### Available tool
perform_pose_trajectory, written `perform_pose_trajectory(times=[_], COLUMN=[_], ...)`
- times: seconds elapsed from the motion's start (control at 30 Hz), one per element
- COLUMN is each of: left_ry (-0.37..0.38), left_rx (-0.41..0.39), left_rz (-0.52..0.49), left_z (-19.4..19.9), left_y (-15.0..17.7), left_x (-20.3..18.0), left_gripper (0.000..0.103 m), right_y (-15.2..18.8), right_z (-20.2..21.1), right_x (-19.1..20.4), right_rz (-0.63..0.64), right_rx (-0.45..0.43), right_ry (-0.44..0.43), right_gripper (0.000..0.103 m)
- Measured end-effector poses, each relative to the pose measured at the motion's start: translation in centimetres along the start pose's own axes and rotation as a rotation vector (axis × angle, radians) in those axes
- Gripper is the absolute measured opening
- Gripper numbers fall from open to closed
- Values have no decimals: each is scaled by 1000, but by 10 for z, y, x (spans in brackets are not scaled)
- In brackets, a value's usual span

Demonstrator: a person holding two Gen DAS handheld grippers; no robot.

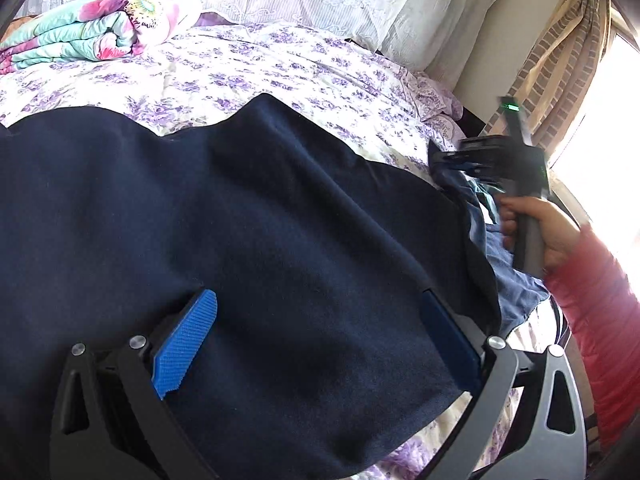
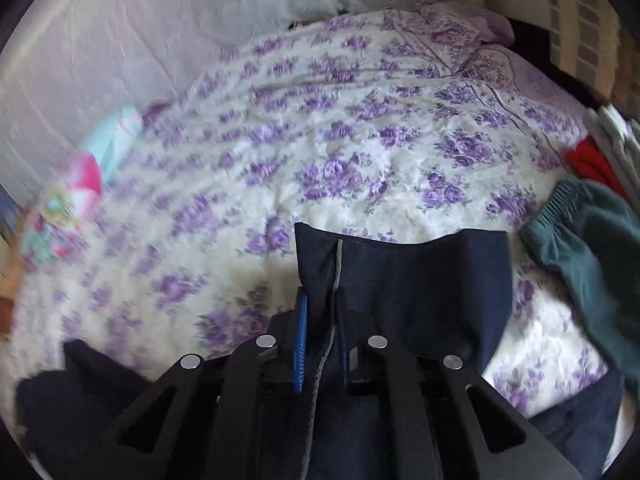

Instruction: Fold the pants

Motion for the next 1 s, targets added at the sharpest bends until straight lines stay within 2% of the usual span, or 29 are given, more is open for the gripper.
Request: perform_pose_trajectory(times=[0.13, 0.2, 0.27, 0.4, 0.5, 0.57, 0.63, 0.7, 0.73, 0.87, 1.0], left_ry=[3, 7, 13, 9, 7, 4, 1, 2, 1, 3, 5], left_rx=[-1, -2, -5, -3, -2, -1, -1, -1, -1, -2, -5], left_rz=[1, 2, 7, 5, 4, 3, 2, 2, 1, 2, 4], left_z=[0, 0, 1, 0, 0, 0, 0, -1, -1, -1, -1], left_y=[0, 0, -1, -1, -1, -1, -1, -1, -1, -1, -1], left_x=[0, 0, 1, 1, 1, 1, 1, 1, 1, 1, 1], left_gripper=[98, 98, 98, 98, 98, 98, 98, 98, 98, 98, 98], right_y=[6, 17, 34, 84, 104, 113, 120, 125, 128, 140, 145], right_z=[71, 115, 144, 154, 142, 130, 125, 125, 126, 122, 102], right_x=[-31, -67, -109, -192, -225, -220, -205, -189, -185, -186, -193], right_rz=[-81, -175, -255, -434, -495, -538, -530, -497, -499, -553, -591], right_rx=[-119, -187, -232, -199, -174, -112, -83, -72, -66, -26, 39], right_ry=[-145, -226, -252, -261, -251, -344, -390, -405, -413, -420, -385], right_gripper=[13, 13, 13, 10, 11, 14, 17, 33, 37, 39, 39])
Point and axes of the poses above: each gripper's, at about its wrist camera, not at the fingertips, and z roughly against the way its jaws point, x to its left, y to its underside, the point moved 9 cm from there along -z, roughly the way its jaws point, and after that the axes turned 6 degrees about y, right-handed, at the moved point
